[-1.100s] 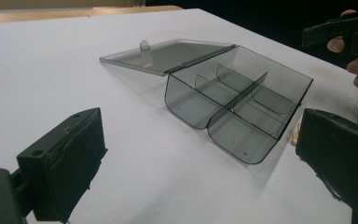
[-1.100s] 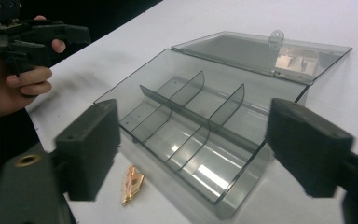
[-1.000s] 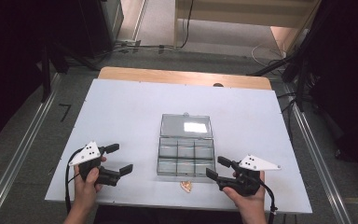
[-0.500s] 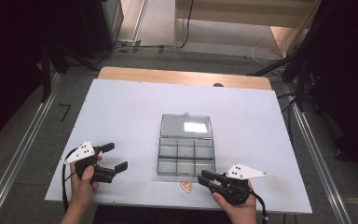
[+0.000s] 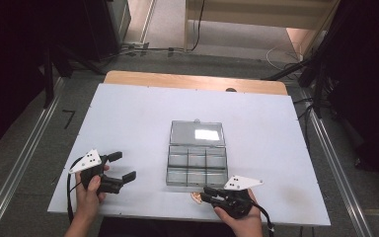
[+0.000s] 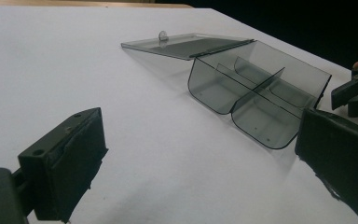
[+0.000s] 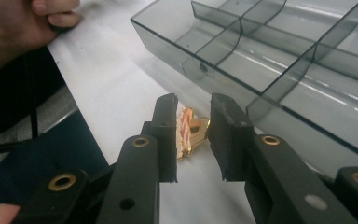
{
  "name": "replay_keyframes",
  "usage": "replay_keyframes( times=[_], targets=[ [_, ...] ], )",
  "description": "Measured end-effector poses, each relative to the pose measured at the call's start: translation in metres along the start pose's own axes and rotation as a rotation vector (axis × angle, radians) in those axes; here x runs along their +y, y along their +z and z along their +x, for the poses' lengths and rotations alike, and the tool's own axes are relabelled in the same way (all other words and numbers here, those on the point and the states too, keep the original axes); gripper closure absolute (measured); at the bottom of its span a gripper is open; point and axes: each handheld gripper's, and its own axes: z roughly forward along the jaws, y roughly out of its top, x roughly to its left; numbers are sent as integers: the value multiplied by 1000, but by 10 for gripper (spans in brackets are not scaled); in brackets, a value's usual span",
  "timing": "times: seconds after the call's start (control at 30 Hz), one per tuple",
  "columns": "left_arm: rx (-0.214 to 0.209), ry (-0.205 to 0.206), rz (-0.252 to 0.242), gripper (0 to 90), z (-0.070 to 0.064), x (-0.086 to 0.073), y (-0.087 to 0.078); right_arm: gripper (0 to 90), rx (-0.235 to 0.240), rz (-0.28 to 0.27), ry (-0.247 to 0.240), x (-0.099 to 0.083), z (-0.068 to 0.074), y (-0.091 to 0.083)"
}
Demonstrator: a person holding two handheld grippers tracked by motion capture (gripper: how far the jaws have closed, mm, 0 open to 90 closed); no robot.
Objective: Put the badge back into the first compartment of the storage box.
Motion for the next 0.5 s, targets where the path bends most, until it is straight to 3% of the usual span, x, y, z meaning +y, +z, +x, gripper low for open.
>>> replay_keyframes(
  times=[0.5],
  targets=[
    [-4,7,9,23,-1,0,2,686,-39,75,-1,-3,2,14]
  ],
)
